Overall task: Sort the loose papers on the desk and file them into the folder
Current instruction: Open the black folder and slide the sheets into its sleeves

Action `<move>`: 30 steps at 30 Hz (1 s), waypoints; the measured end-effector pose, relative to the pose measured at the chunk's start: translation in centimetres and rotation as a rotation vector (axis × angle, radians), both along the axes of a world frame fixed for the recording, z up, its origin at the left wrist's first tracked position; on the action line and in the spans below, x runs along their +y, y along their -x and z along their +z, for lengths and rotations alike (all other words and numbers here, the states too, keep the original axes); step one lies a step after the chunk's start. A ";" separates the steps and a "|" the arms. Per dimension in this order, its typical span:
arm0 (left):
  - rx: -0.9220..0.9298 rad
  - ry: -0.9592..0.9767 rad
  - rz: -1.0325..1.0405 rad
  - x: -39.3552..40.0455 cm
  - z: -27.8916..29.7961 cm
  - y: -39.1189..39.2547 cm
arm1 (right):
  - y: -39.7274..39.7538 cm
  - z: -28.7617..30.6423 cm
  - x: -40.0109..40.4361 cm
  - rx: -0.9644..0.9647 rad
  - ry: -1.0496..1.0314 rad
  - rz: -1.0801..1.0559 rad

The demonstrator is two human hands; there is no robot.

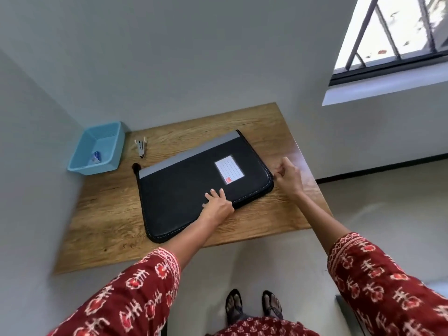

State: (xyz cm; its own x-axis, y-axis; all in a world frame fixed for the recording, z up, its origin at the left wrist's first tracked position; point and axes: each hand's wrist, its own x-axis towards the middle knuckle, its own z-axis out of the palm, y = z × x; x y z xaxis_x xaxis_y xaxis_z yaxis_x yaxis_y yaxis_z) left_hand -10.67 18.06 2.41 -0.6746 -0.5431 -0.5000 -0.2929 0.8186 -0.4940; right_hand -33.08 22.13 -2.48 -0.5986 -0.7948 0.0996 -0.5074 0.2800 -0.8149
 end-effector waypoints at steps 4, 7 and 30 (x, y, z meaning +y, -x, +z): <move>-0.058 -0.070 0.039 0.4 1.4 -0.4 | 0.7 0.2 -1.5 -0.055 -0.017 0.125; 0.123 -0.137 0.109 0.1 2.8 0.7 | 0.9 0.0 -1.7 -0.081 0.000 0.200; 0.273 -0.230 0.463 -8.9 2.8 8.5 | 2.5 -1.0 -7.2 -0.041 0.062 0.344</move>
State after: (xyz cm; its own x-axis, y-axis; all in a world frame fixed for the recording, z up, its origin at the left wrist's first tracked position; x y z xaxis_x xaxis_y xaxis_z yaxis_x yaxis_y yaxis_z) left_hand -19.21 9.14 5.19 -0.5133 -0.7104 -0.4815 -0.7376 0.6520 -0.1757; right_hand -35.60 14.88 -3.44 -0.3012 -0.9439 0.1356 -0.5301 0.0476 -0.8466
